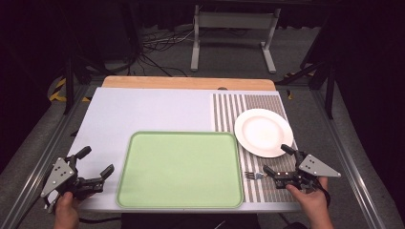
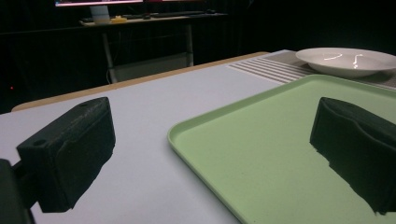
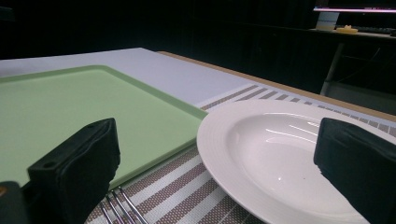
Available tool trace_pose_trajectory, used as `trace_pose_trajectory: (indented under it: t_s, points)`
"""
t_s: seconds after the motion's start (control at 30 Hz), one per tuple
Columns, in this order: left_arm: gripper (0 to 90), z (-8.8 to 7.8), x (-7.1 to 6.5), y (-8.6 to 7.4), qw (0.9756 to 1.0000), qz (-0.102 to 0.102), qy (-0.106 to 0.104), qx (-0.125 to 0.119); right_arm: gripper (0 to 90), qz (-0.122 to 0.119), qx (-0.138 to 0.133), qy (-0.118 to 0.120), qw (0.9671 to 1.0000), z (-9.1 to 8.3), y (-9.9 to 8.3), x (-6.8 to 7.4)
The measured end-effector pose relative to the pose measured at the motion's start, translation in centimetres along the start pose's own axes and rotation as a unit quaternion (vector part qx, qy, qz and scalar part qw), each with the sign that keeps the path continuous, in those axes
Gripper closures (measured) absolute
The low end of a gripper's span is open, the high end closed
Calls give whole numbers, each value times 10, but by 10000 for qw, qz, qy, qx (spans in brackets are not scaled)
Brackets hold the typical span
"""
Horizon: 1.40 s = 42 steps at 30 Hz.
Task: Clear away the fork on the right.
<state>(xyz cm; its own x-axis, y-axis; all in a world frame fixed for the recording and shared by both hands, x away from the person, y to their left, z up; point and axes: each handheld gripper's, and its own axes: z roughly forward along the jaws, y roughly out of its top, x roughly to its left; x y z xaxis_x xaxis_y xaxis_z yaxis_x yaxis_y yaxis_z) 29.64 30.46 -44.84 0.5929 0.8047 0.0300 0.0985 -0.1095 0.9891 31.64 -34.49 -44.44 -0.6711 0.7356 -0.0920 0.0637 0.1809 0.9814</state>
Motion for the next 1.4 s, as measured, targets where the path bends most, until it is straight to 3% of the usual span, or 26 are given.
trace_pose_trajectory:
  t_s: [0.63,1.07,1.27,1.4]
  points:
    - [7,0,0,0,10000,13,-4,25,13,32,11,32,10000,2,0,0]
    - [7,0,0,0,10000,23,5,52,12,110,-113,163,9997,10,15,-1]
    - [7,0,0,0,10000,28,15,69,8,35,-105,211,9997,19,21,-1]
    - [7,0,-1,0,10000,42,12,79,27,-221,192,347,9990,24,30,0]
